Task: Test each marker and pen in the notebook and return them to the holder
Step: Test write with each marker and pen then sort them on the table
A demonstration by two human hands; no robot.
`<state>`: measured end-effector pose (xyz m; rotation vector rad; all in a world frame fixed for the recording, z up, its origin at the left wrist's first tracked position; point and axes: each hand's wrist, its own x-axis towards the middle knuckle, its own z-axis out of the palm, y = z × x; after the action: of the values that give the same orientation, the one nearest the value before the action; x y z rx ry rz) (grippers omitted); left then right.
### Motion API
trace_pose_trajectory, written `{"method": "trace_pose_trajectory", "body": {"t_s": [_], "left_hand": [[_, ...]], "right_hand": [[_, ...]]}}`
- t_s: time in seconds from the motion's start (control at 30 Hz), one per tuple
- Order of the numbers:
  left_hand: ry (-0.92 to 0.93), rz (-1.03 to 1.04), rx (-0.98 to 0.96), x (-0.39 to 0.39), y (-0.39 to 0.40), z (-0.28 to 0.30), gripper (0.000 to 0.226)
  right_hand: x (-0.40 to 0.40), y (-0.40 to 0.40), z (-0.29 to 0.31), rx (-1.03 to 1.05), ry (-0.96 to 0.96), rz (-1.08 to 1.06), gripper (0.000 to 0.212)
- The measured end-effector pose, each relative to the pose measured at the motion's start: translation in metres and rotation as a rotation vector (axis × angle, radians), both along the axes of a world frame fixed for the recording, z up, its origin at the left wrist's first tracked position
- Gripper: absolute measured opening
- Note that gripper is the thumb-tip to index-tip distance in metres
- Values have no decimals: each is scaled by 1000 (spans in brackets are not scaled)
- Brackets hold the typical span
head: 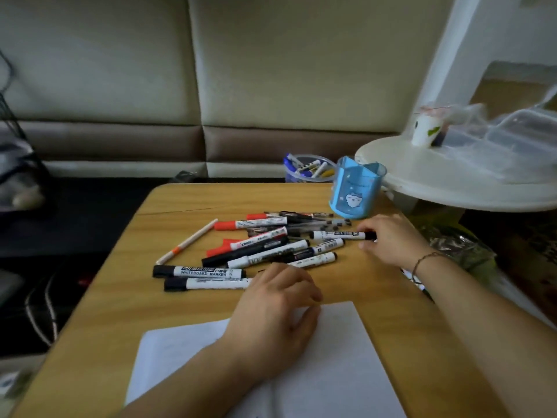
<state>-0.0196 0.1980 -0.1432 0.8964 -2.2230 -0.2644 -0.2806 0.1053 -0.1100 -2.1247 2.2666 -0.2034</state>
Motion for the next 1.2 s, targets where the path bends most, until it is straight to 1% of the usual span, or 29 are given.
{"method": "trace_pose_trajectory", "body": {"t_s": [0.1, 0.17, 0.23, 0.3, 0.33, 0.4, 0.43, 0.47, 0.5, 0.53, 0.57, 0.63, 0.67, 0.73, 0.8, 0.9, 0.97, 1.03, 1.13, 1.2], "left_hand": [[22, 3, -5, 0, 0, -1, 12], [43, 15, -13, 1, 0, -1, 11], [65, 37, -30, 2, 1, 1, 12], [88, 74, -55, 2, 2, 2, 19], [97, 97, -74, 2, 2, 3, 24], [101, 150, -130, 2, 4, 7, 40], [111, 167, -154, 1, 5, 9, 48], [138, 165, -159, 1, 6, 11, 51], [179, 147, -144, 0, 8, 12, 50], [217, 121, -114, 0, 10, 13, 45], [238, 91, -80, 0, 11, 13, 40], [239, 53, -41, 1, 12, 13, 39], [228, 52, -45, 3, 12, 12, 41], [182, 53, -70, 5, 11, 13, 44], [121, 7, -97, 4, 10, 13, 44], [96, -57, -161, 1, 9, 10, 32], [104, -29, -185, 0, 7, 8, 23], [75, 15, -193, -1, 7, 8, 20], [-51, -2, -200, -5, 9, 9, 22], [-90, -53, -171, -6, 12, 11, 26]], "right_hand": [[-1, -3, -2, -72, -38, 11, 25], [-1, 2, 5, -129, -93, 27, 20], [-2, 13, 15, -228, -137, 28, 19], [0, 33, 22, -355, -175, 12, 17], [2, 46, 23, -399, -232, 1, 15], [11, 74, 23, -389, -441, -23, 11], [19, 88, 23, -339, -619, -33, 9], [30, 101, 23, -265, -867, -35, 11], [41, 112, 24, -179, -1144, -25, 17], [51, 121, 24, -87, -1359, -15, 23], [61, 127, 24, -18, -1497, 8, 27], [75, 132, 20, 46, -1618, 83, 28], [80, 133, 17, 49, -1633, 106, 26], [87, 135, 12, 23, -1595, 134, 18], [91, 139, 8, 12, -1521, 174, 23], [95, 143, 4, 1, -1477, 178, 33], [92, 142, 5, -24, -1509, 157, 30], [86, 141, 5, -86, -1501, 140, 23], [84, 139, 2, -141, -1441, 151, 17], [87, 140, -1, -139, -1444, 174, 20]]}}
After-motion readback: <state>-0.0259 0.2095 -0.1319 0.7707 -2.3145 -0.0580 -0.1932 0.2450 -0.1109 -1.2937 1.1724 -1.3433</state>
